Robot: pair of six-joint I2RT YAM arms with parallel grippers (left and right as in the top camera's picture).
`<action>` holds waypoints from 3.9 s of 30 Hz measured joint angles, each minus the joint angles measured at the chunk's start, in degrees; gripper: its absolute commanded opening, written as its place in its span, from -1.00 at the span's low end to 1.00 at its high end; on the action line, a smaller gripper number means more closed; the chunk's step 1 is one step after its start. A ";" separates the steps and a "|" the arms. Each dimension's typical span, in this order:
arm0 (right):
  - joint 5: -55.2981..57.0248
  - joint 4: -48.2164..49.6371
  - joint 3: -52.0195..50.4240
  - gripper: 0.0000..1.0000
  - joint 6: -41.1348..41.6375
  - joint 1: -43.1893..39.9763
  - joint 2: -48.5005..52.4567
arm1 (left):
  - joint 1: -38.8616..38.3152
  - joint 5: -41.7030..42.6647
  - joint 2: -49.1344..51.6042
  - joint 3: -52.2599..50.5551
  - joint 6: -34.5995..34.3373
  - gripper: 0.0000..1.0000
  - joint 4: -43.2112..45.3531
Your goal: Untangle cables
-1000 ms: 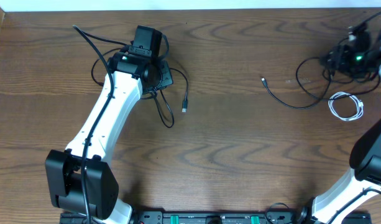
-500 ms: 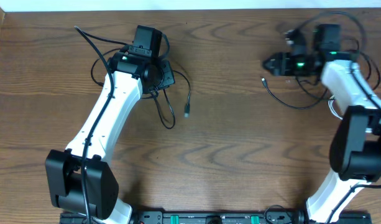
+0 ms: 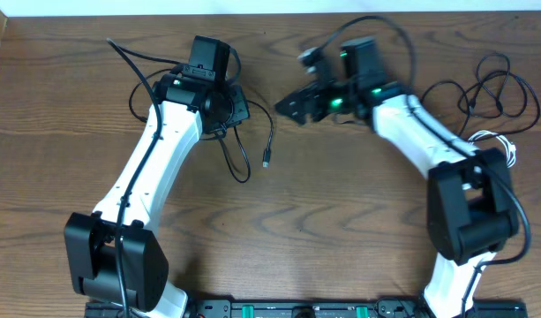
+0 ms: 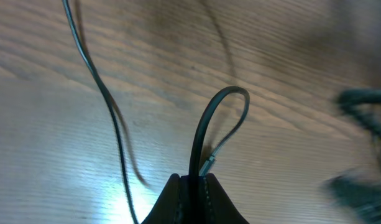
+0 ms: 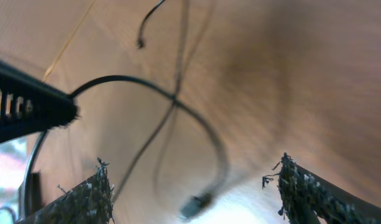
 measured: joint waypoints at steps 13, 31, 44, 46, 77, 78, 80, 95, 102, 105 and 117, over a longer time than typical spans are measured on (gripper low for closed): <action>-0.74 2.71 -0.02 0.66 5.42 8.61 2.45 | 0.00 1.68 0.00 0.00 -7.65 -0.85 3.23; -7.52 2.62 -0.02 0.66 5.11 3.06 2.49 | 0.00 -5.03 0.00 0.00 -8.48 -0.85 3.48; -14.43 2.84 -0.02 0.54 5.11 9.05 2.49 | 0.00 -5.88 0.00 0.00 -8.52 -0.85 3.48; -11.54 2.45 -0.02 0.36 5.07 11.02 2.49 | 0.00 -5.46 0.00 0.00 -8.52 -0.85 3.48; 17.22 -26.82 26.60 -0.98 -3.98 -25.16 -22.95 | 12.90 3.23 0.00 -0.04 -6.49 0.36 -0.66; 17.55 -28.20 27.08 -0.98 -4.15 -26.82 -23.78 | 12.90 3.23 0.00 -0.04 -6.49 0.36 -0.66; 17.75 -30.53 27.23 -0.98 -4.61 -27.65 -24.26 | 12.90 3.23 0.00 -0.04 -6.49 0.36 -0.66; 31.76 -44.74 22.14 -0.85 -8.52 -27.08 -9.70 | 12.90 3.43 0.00 -0.04 -6.01 0.87 -0.79; 39.36 -44.83 21.97 0.68 -9.22 -27.15 -4.24 | 12.90 3.48 0.00 -0.04 -5.68 0.96 -0.79; 42.29 -45.00 21.97 0.99 -9.20 -27.32 -3.23 | 12.90 3.63 0.00 -0.04 -5.68 0.96 -0.79; 56.72 -42.36 21.97 0.99 -8.50 -27.93 -0.24 | 12.90 3.69 0.00 -0.04 -5.68 0.96 -0.79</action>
